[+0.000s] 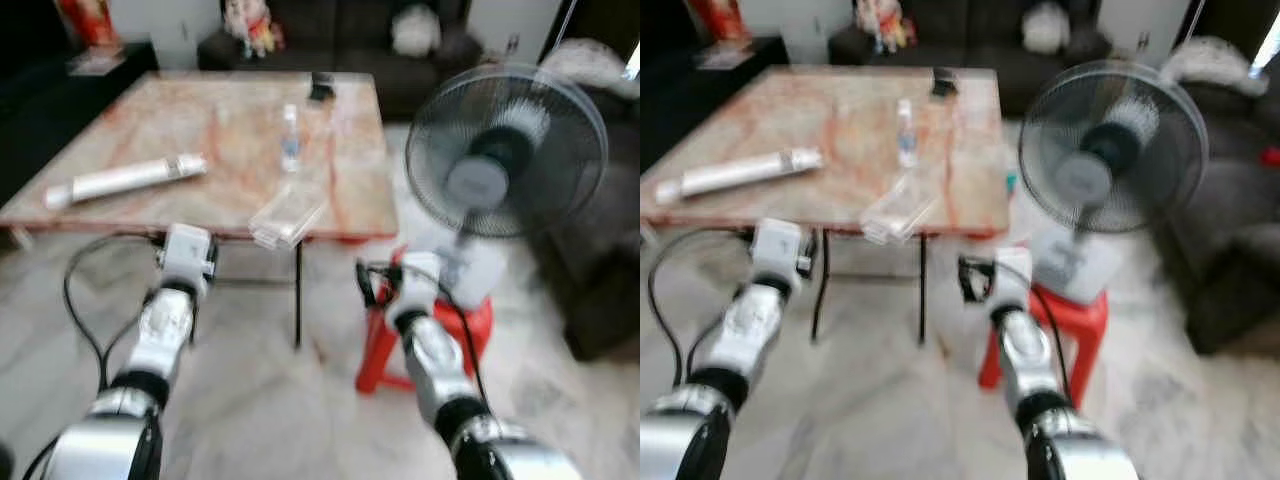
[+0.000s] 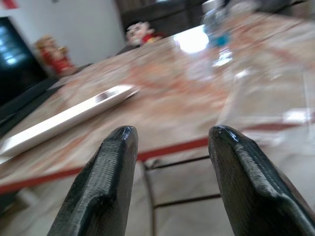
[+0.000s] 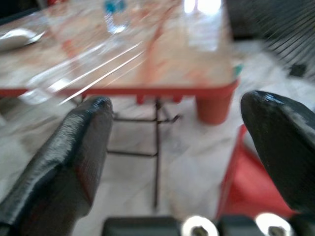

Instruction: Picking trash to rubbish bin

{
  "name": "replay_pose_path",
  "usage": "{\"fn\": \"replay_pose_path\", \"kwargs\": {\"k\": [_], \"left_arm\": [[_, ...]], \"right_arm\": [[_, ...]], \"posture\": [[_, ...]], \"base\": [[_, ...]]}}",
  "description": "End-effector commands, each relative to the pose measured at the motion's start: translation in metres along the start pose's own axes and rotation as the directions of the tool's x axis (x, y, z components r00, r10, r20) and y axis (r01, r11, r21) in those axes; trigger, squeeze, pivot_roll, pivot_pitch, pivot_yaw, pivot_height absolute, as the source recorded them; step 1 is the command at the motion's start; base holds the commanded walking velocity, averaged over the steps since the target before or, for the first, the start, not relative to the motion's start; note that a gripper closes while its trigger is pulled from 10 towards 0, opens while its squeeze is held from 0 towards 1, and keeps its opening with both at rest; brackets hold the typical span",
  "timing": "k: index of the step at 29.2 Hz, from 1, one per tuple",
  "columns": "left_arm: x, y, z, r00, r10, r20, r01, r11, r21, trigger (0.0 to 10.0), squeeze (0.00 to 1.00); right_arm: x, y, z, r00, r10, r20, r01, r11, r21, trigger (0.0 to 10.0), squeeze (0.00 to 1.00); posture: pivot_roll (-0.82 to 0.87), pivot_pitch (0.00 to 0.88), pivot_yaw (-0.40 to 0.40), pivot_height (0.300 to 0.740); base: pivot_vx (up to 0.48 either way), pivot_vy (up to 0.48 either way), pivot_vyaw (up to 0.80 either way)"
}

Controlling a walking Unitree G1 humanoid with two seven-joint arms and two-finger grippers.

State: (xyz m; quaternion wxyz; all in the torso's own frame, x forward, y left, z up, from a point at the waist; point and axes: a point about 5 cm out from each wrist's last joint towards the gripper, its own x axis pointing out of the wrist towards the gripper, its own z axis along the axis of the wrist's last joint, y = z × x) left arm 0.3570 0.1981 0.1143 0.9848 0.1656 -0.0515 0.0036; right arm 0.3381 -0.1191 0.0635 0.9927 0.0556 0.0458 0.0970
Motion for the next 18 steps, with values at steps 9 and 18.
{"fn": "replay_pose_path", "kwargs": {"k": [9, 18], "left_arm": [[0.0033, 0.0141, 0.0058, 0.999, 0.04, 0.025, -0.04, 0.999, 0.005, 10.0, 0.0], [0.0036, 0.0153, 0.0064, 0.998, 0.048, 0.027, -0.048, 0.999, 0.005, 10.0, 0.0]], "right_arm": [[0.0039, 0.0114, 0.0034, 0.999, 0.035, 0.008, -0.035, 0.999, -0.013, 10.0, 0.0], [0.0039, 0.0114, 0.0029, 0.999, 0.037, 0.003, -0.037, 0.999, -0.005, 10.0, 0.0]], "posture": [[0.04, 0.0, -0.021, 0.74], [0.04, 0.0, -0.021, 0.74]], "base": [[0.375, 0.0, 0.27], [0.372, 0.0, 0.36]]}}
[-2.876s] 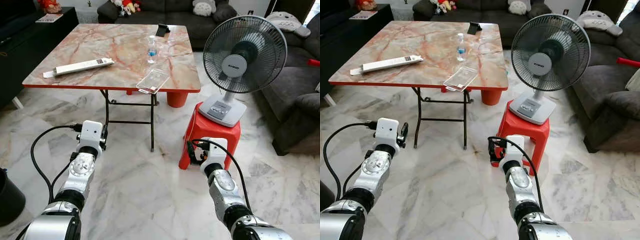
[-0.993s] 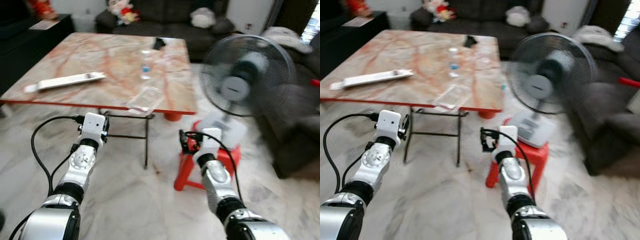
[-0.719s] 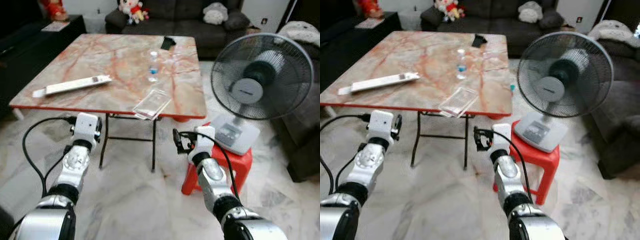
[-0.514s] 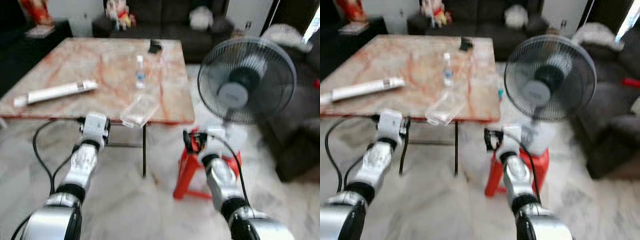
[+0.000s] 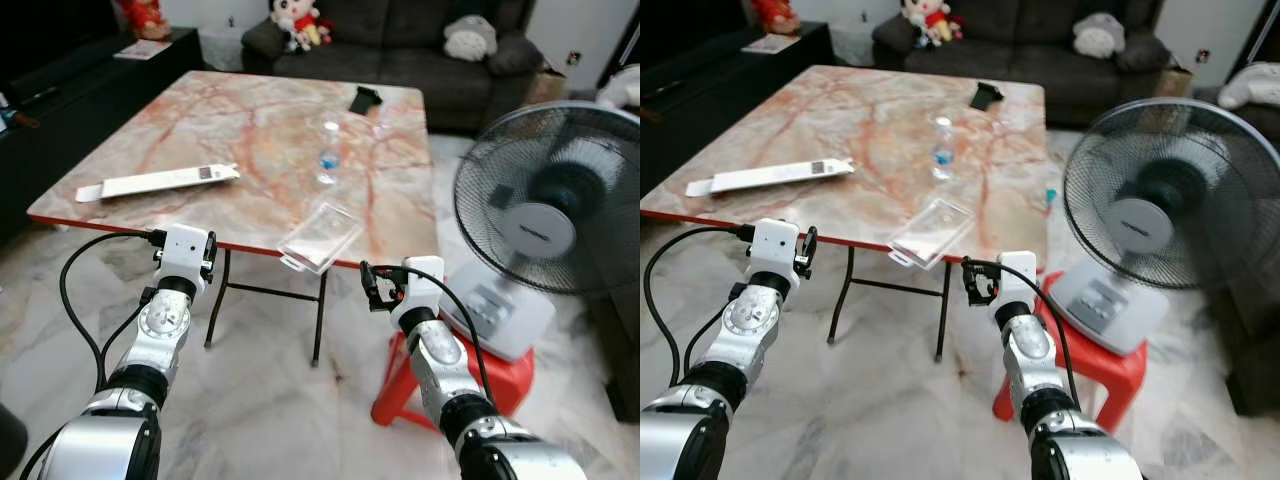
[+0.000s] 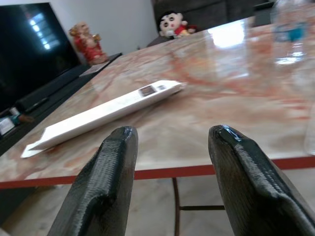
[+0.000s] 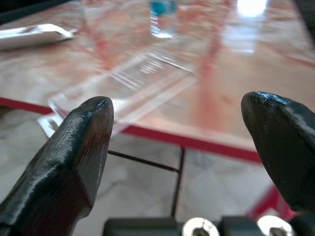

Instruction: Picking trash to rubbish bin

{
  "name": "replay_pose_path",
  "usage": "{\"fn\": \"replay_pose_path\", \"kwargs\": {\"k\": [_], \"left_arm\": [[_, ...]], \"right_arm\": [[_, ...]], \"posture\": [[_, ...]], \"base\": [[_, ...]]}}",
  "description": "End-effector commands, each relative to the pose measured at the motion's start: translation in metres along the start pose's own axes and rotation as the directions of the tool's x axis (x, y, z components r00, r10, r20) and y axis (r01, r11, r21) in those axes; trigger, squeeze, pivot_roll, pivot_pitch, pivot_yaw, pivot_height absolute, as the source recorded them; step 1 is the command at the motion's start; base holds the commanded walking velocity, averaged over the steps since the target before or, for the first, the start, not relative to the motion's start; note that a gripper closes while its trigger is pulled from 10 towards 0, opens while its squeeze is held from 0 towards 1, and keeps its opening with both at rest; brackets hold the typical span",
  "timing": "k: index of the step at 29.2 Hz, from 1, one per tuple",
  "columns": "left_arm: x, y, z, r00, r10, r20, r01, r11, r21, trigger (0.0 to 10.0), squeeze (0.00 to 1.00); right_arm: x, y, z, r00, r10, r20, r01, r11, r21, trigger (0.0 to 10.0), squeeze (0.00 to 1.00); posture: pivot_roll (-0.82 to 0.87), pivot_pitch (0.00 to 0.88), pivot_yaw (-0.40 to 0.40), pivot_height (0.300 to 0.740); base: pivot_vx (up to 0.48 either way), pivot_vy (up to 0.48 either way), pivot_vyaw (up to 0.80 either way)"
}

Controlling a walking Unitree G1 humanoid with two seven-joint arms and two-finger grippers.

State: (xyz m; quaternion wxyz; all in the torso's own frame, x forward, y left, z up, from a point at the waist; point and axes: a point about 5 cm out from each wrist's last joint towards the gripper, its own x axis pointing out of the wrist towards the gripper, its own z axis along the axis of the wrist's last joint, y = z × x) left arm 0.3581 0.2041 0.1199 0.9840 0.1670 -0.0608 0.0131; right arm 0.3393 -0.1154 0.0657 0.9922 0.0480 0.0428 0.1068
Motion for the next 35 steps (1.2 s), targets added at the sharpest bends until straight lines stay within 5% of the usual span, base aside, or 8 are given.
{"fn": "replay_pose_path", "kwargs": {"k": [1, 9, 27, 28, 33, 35], "left_arm": [[0.002, 0.008, 0.003, 1.0, 0.028, 0.013, -0.028, 1.0, 0.001, 10.0, 0.0], [0.002, 0.008, 0.004, 0.999, 0.027, 0.018, -0.027, 1.0, 0.0, 10.0, 0.0], [0.001, 0.004, 0.004, 1.0, 0.018, 0.025, -0.018, 1.0, -0.011, 10.0, 0.0], [0.001, 0.004, 0.003, 1.0, 0.018, 0.024, -0.018, 1.0, -0.011, 10.0, 0.0], [0.0, 0.002, 0.002, 1.0, 0.014, 0.018, -0.014, 1.0, -0.013, 10.0, 0.0], [0.0, 0.001, 0.001, 1.0, 0.012, 0.014, -0.011, 1.0, -0.016, 10.0, 0.0]], "right_arm": [[0.002, 0.008, 0.001, 1.0, 0.019, -0.001, -0.019, 1.0, 0.014, 10.0, 0.0], [0.002, 0.009, 0.0, 1.0, 0.025, -0.007, -0.025, 0.999, 0.019, 10.0, 0.0], [0.0, 0.011, -0.001, 0.998, 0.062, 0.006, -0.063, 0.998, 0.033, 10.0, 0.0], [-0.001, 0.011, -0.001, 0.998, 0.063, 0.01, -0.064, 0.997, 0.033, 10.0, 1.0], [-0.005, 0.012, -0.003, 0.996, 0.09, 0.03, -0.09, 0.996, 0.0, 10.0, 1.0], [-0.01, 0.013, -0.006, 0.992, 0.122, 0.024, -0.115, 0.976, -0.184, 10.0, 1.0]], "posture": [[0.04, 0.0, -0.021, 0.74], [0.04, 0.0, -0.023, 0.74], [0.04, 0.001, -0.027, 0.74], [0.04, 0.001, -0.027, 0.74], [0.03, 0.004, -0.028, 0.74], [0.03, 0.004, -0.028, 0.74]], "base": [[0.375, 0.0, 0.0], [0.366, 0.0, 0.0], [0.0, 0.0, 0.0], [0.0, 0.0, 0.0], [0.0, 0.0, 0.0], [0.0, 0.0, 0.0]]}}
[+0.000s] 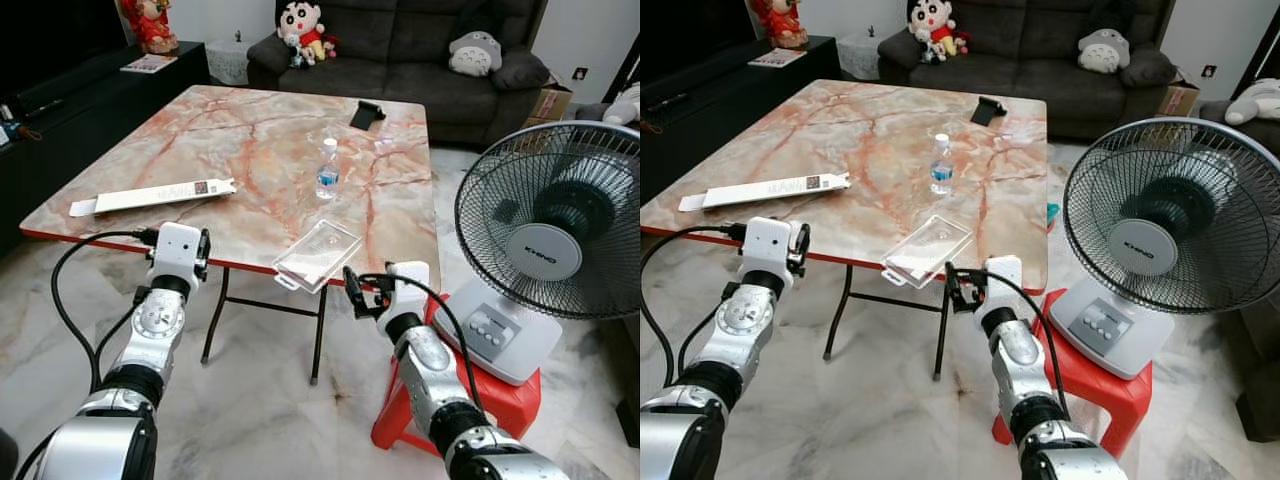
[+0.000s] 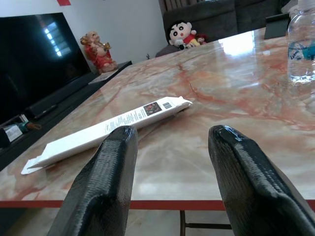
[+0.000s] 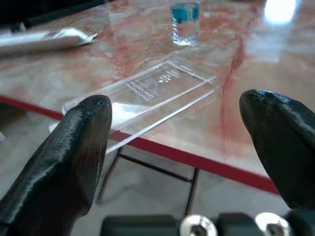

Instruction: Picking trash to rubbish bin

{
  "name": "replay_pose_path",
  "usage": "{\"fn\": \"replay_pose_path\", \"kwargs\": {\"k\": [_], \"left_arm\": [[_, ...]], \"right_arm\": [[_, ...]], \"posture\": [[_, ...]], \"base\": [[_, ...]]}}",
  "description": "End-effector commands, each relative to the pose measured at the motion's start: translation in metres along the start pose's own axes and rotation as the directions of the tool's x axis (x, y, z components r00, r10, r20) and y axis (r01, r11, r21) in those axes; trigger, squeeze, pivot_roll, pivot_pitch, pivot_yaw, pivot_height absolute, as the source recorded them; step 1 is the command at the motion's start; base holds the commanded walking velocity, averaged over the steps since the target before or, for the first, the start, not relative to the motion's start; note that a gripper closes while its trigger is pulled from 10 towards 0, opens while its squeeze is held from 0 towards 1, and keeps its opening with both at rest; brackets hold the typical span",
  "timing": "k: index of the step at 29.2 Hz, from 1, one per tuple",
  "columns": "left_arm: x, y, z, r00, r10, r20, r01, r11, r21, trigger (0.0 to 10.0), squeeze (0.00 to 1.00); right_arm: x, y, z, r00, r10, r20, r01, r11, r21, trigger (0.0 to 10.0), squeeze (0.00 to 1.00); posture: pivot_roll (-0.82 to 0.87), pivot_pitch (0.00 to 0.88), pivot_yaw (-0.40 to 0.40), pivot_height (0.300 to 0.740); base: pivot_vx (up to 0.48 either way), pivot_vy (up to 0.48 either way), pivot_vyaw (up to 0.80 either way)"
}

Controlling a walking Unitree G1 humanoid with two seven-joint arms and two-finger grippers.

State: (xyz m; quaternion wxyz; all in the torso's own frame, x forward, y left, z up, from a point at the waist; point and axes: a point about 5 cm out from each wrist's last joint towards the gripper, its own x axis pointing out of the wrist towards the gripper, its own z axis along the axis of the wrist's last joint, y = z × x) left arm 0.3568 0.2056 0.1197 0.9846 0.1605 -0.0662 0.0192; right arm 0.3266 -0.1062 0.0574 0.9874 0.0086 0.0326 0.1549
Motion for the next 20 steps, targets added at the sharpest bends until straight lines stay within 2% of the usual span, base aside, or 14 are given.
{"fn": "replay_pose_path", "kwargs": {"k": [1, 2, 4, 8, 9, 10, 13, 15, 16, 18, 20], "left_arm": [[0.001, -0.001, 0.001, 1.0, -0.004, 0.005, 0.004, 1.0, -0.004, 10.0, 0.0], [0.001, -0.001, 0.001, 1.0, -0.005, 0.004, 0.005, 1.0, -0.004, 10.0, 0.0], [0.001, -0.002, 0.001, 1.0, -0.005, 0.002, 0.005, 1.0, -0.004, 10.0, 0.0], [0.001, -0.002, 0.001, 1.0, -0.006, 0.001, 0.006, 1.0, -0.006, 10.0, 0.0], [0.001, -0.002, 0.001, 1.0, -0.007, 0.001, 0.007, 1.0, -0.006, 10.0, 0.0], [0.001, -0.002, 0.001, 1.0, -0.007, 0.0, 0.007, 1.0, -0.005, 10.0, 0.0], [0.001, -0.001, 0.001, 1.0, -0.007, 0.0, 0.007, 1.0, -0.005, 10.0, 0.0], [0.001, -0.001, 0.001, 1.0, -0.01, 0.001, 0.01, 1.0, -0.003, 10.0, 0.0], [0.001, -0.001, 0.001, 1.0, -0.01, 0.001, 0.01, 1.0, -0.003, 10.0, 0.0], [0.001, 0.0, 0.001, 1.0, -0.009, 0.003, 0.009, 1.0, -0.001, 10.0, 0.0], [0.001, 0.0, 0.001, 1.0, -0.008, 0.004, 0.008, 1.0, -0.001, 10.0, 0.0]], "right_arm": [[-0.001, 0.005, 0.001, 0.998, 0.055, 0.008, -0.054, 0.987, -0.152, 10.0, 1.0], [-0.004, 0.009, -0.004, 0.995, 0.095, -0.017, -0.097, 0.975, -0.201, 10.0, 1.0], [-0.006, 0.013, -0.009, 0.991, 0.122, -0.046, -0.13, 0.964, -0.233, 10.0, 1.0], [-0.008, 0.016, -0.012, 0.991, 0.122, -0.057, -0.132, 0.964, -0.23, 10.0, 1.0], [-0.007, 0.018, -0.013, 0.99, 0.125, -0.069, -0.14, 0.95, -0.28, 10.0, 0.43], [-0.006, 0.02, -0.013, 0.989, 0.128, -0.074, -0.145, 0.939, -0.313, 10.0, 0.0], [-0.006, 0.021, -0.013, 0.988, 0.133, -0.078, -0.152, 0.926, -0.346, 10.0, 0.0], [-0.001, 0.03, -0.005, 0.989, 0.147, -0.033, -0.147, 0.894, -0.424, 10.0, 0.0], [-0.001, 0.03, -0.005, 0.989, 0.147, -0.033, -0.147, 0.894, -0.424, 10.0, 0.0], [0.002, 0.036, 0.0, 0.987, 0.158, 0.001, -0.137, 0.854, -0.501, 10.0, 0.0], [0.003, 0.039, 0.001, 0.986, 0.164, 0.009, -0.133, 0.83, -0.541, 10.0, 0.0]], "posture": [[0.02, 0.005, -0.028, 0.74], [0.02, 0.005, -0.028, 0.74], [0.02, 0.005, -0.029, 0.74], [0.03, 0.006, -0.03, 0.74], [0.03, 0.005, -0.03, 0.74], [0.03, 0.006, -0.029, 0.74], [0.03, 0.006, -0.029, 0.74], [0.03, 0.006, -0.024, 0.74], [0.03, 0.006, -0.024, 0.74], [0.04, 0.009, -0.023, 0.74], [0.04, 0.01, -0.021, 0.74]], "base": [[0.0, 0.0, 0.0], [0.0, 0.0, 0.0], [0.0, 0.0, 0.0], [0.0, 0.0, 0.0], [0.0, 0.0, 0.0], [0.0, 0.0, 0.0], [0.0, 0.0, 0.0], [0.0, 0.0, 0.0], [0.0, 0.0, 0.0], [0.0, 0.0, 0.0], [0.0, 0.0, 0.0]]}}
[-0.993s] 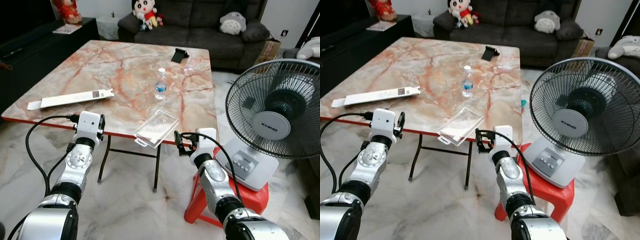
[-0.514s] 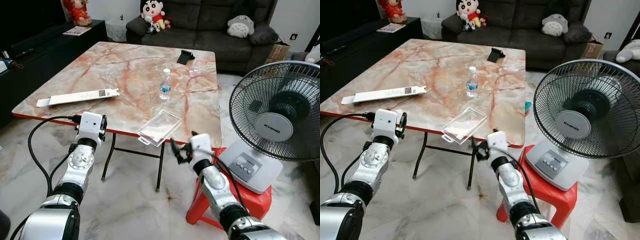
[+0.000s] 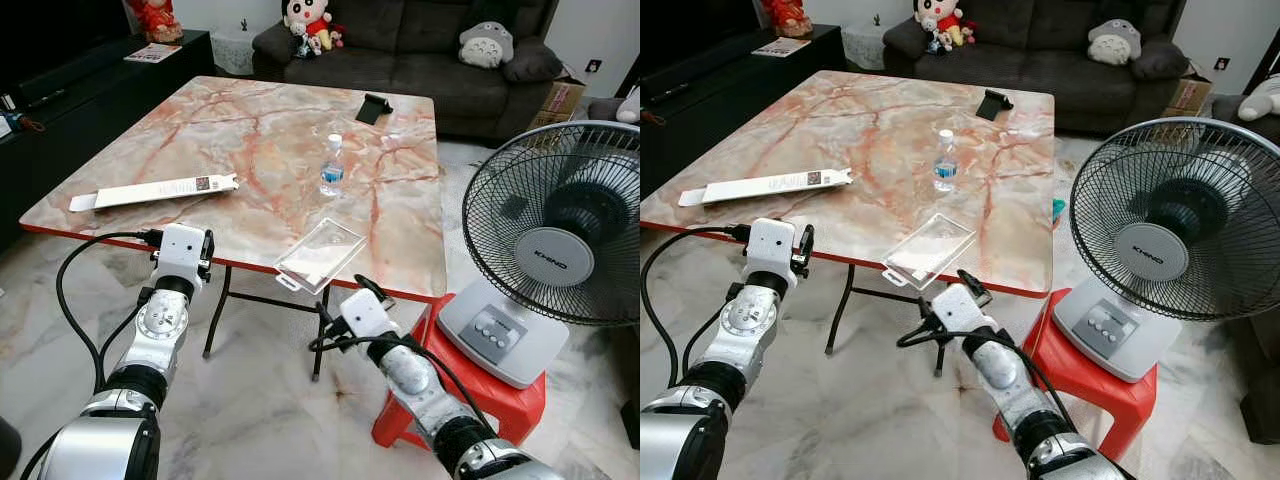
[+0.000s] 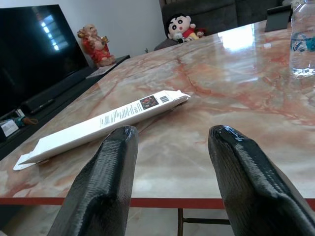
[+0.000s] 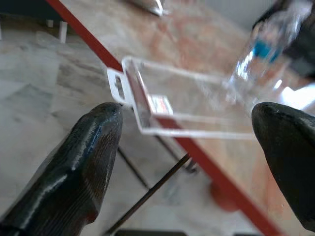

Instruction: Picking trash to rubbish bin

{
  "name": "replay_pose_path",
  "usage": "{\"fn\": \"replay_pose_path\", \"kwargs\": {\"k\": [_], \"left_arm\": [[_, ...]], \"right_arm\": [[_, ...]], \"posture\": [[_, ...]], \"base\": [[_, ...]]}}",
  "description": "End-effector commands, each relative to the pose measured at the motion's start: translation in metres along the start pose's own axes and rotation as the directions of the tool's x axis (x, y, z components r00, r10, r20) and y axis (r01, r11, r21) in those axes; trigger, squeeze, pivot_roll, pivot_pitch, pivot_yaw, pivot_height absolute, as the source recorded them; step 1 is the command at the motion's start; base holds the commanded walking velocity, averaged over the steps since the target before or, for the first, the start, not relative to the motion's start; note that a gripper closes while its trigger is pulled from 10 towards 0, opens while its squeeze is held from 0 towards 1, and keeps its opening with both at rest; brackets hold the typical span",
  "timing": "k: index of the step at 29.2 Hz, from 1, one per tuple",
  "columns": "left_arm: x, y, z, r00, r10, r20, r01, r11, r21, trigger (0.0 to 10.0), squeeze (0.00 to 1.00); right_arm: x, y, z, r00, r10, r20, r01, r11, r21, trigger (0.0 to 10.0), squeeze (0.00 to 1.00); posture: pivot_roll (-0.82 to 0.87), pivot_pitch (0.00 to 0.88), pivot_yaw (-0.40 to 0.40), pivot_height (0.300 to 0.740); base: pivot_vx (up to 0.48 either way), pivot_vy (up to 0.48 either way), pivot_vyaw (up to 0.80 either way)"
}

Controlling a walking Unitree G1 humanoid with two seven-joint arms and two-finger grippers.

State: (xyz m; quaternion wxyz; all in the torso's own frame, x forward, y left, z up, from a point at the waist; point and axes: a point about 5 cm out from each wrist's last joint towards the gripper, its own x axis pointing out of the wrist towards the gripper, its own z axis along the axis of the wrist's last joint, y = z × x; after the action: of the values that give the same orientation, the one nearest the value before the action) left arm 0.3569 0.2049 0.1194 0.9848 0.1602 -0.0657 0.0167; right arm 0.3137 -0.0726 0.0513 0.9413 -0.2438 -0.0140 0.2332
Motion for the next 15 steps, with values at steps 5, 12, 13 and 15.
{"fn": "replay_pose_path", "kwargs": {"k": [5, 12, 13, 15], "left_arm": [[0.001, 0.002, 0.001, 1.0, -0.003, 0.006, 0.003, 1.0, 0.004, 10.0, 0.0], [-0.001, 0.004, 0.001, 1.0, -0.004, 0.011, 0.004, 1.0, 0.01, 10.0, 0.0], [-0.001, 0.004, 0.001, 1.0, -0.004, 0.012, 0.004, 1.0, 0.01, 10.0, 0.0], [-0.002, 0.004, 0.001, 1.0, -0.007, 0.015, 0.006, 1.0, 0.013, 10.0, 0.0]], "right_arm": [[0.008, 0.008, 0.015, 0.997, 0.025, 0.074, -0.013, 0.986, -0.165, 10.0, 0.0], [0.012, 0.021, 0.022, 0.994, 0.065, 0.086, -0.043, 0.971, -0.236, 10.0, 0.0], [0.012, 0.021, 0.022, 0.994, 0.068, 0.088, -0.045, 0.969, -0.242, 10.0, 0.0], [0.013, 0.025, 0.024, 0.993, 0.077, 0.089, -0.052, 0.964, -0.26, 10.0, 0.0]], "posture": [[0.05, 0.015, -0.02, 0.74], [0.07, 0.025, -0.017, 0.74], [0.07, 0.025, -0.017, 0.74], [0.07, 0.032, -0.016, 0.74]], "base": [[0.0, 0.0, 0.0], [0.0, 0.0, 0.0], [0.0, 0.0, 0.0], [0.0, 0.0, 0.0]]}}
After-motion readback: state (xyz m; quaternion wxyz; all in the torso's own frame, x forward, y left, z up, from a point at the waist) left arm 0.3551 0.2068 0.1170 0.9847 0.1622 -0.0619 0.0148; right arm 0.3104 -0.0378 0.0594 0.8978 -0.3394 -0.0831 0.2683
